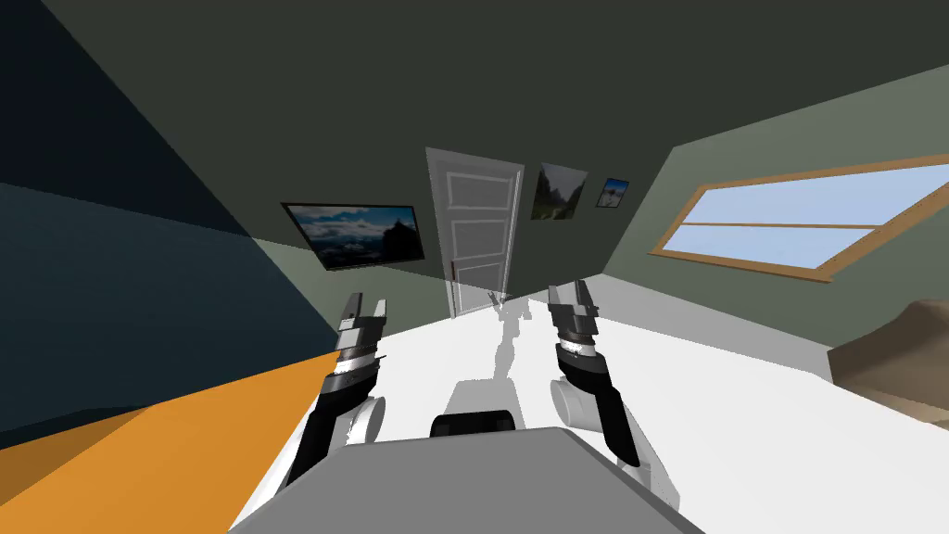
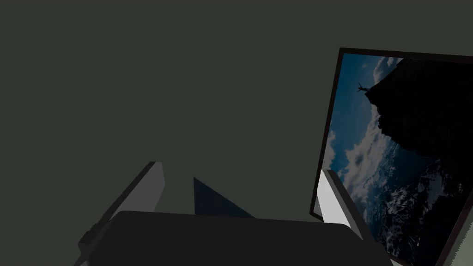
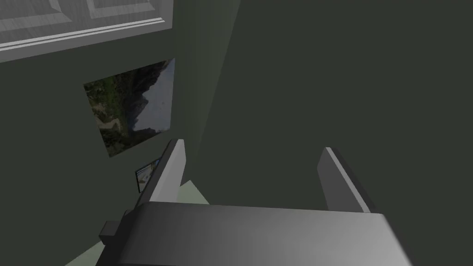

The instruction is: Pull the door open

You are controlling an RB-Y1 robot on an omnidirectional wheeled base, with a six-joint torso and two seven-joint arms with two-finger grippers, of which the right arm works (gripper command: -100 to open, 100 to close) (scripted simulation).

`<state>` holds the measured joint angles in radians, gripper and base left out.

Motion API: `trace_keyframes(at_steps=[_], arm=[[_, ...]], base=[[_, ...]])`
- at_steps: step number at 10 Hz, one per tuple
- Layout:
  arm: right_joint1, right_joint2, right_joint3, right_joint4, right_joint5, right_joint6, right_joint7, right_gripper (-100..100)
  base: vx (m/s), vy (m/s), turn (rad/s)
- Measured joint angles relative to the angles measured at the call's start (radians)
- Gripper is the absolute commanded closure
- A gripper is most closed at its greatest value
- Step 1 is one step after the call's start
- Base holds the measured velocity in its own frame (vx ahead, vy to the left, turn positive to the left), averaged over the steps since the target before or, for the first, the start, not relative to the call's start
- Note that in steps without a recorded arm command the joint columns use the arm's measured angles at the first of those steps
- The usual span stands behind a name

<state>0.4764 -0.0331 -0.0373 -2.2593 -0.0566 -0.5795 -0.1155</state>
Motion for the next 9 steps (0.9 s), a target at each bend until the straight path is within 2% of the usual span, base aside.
trace_keyframes(at_steps=[6,9], arm=[[-0.030,-0.025,0.001,0.122,-0.064,-0.023,-0.099,-100],[-0.036,-0.035,0.001,0.171,-0.095,-0.032,-0.146,-100]], base=[[0.125,0.024,0.148],[0.090,0.008,0.106]])
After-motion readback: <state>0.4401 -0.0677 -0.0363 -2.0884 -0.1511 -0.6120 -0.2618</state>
